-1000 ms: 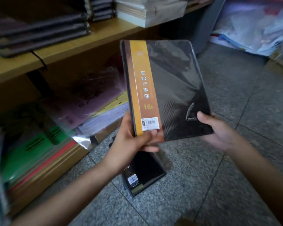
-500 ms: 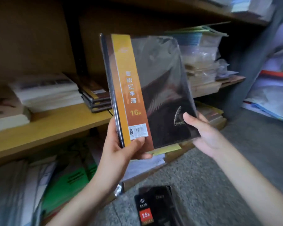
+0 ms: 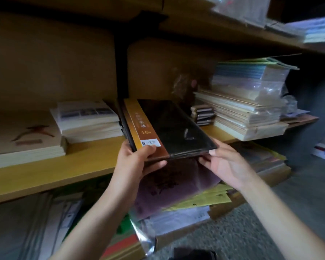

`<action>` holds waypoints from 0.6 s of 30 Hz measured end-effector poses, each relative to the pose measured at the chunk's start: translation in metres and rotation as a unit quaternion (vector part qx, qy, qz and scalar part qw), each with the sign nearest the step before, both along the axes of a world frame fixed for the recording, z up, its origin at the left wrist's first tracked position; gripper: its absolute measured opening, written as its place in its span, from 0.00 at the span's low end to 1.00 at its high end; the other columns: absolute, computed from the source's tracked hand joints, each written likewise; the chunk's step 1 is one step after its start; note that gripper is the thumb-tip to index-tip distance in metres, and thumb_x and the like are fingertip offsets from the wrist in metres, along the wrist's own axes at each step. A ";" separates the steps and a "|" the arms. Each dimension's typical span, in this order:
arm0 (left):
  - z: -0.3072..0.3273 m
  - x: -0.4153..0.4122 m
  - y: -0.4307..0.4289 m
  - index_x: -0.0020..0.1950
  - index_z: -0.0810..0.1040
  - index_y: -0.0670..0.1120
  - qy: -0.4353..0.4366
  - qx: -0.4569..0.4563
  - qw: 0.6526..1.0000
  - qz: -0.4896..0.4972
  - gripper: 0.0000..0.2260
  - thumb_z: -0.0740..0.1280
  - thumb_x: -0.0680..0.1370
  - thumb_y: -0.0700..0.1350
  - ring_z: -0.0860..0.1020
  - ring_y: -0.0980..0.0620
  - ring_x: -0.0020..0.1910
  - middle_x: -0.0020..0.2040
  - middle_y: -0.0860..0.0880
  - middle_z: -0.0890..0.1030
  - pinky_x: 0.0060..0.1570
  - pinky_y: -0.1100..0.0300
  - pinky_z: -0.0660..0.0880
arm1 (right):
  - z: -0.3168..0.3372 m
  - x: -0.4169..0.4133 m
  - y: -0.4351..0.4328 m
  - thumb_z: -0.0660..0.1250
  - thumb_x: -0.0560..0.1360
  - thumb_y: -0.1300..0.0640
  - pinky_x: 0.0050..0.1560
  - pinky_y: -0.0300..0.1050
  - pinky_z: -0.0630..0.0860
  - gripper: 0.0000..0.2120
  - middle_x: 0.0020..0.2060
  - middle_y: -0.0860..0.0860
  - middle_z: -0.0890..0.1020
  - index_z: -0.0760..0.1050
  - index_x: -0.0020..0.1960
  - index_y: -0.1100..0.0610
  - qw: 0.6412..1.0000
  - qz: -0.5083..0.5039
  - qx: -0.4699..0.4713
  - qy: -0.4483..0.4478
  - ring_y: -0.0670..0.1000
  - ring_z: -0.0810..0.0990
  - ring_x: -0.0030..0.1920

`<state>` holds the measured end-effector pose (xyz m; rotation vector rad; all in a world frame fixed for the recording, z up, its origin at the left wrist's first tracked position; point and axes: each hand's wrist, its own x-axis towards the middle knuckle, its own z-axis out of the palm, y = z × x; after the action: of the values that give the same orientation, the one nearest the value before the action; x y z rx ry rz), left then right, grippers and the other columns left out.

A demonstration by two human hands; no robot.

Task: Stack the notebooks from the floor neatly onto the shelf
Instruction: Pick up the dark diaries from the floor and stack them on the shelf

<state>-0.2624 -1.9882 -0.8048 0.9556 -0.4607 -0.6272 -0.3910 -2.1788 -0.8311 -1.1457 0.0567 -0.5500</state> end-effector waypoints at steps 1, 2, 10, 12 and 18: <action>0.003 0.002 -0.001 0.61 0.70 0.38 0.010 0.001 1.000 -0.004 0.13 0.64 0.76 0.35 0.84 0.51 0.37 0.49 0.42 0.80 0.30 0.63 0.78 | 0.001 0.000 -0.001 0.68 0.59 0.67 0.42 0.40 0.79 0.30 0.46 0.53 0.83 0.73 0.62 0.58 1.000 -0.003 -0.014 0.004 0.48 0.81 0.46; 0.006 0.004 -0.001 0.60 0.70 0.37 0.017 0.004 1.000 -0.010 0.12 0.64 0.76 0.35 0.84 0.50 0.37 0.49 0.41 0.80 0.30 0.63 0.78 | 0.003 0.000 -0.001 0.66 0.61 0.67 0.41 0.40 0.79 0.27 0.46 0.52 0.83 0.73 0.61 0.58 1.000 -0.011 -0.027 0.006 0.48 0.81 0.46; 0.020 0.012 0.012 0.61 0.70 0.45 -0.143 0.155 0.976 -0.061 0.19 0.69 0.74 0.51 0.84 0.48 0.39 0.48 0.48 0.83 0.35 0.56 0.81 | 0.024 0.011 -0.004 0.71 0.65 0.59 0.32 0.33 0.75 0.22 0.45 0.49 0.82 0.76 0.59 0.53 0.986 -0.138 -0.083 0.037 0.44 0.80 0.40; 0.016 0.016 0.021 0.54 0.73 0.49 -0.316 0.257 0.912 0.041 0.17 0.73 0.70 0.53 0.83 0.53 0.34 0.40 0.50 0.83 0.33 0.56 0.79 | 0.022 0.019 -0.005 0.69 0.71 0.62 0.29 0.32 0.72 0.17 0.40 0.47 0.80 0.75 0.58 0.51 0.966 -0.222 -0.112 0.066 0.42 0.77 0.34; 0.014 0.028 0.027 0.50 0.73 0.52 -0.603 0.258 0.690 0.305 0.15 0.73 0.68 0.54 0.74 0.55 0.38 0.43 0.56 0.75 0.29 0.60 0.71 | 0.017 0.044 -0.009 0.74 0.69 0.58 0.34 0.35 0.68 0.13 0.34 0.48 0.75 0.72 0.49 0.52 0.864 -0.420 -0.265 0.087 0.44 0.73 0.33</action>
<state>-0.2348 -1.9615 -0.7908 1.9238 -1.0823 0.6568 -0.3465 -2.1881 -0.8140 -1.7023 0.6197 -1.2897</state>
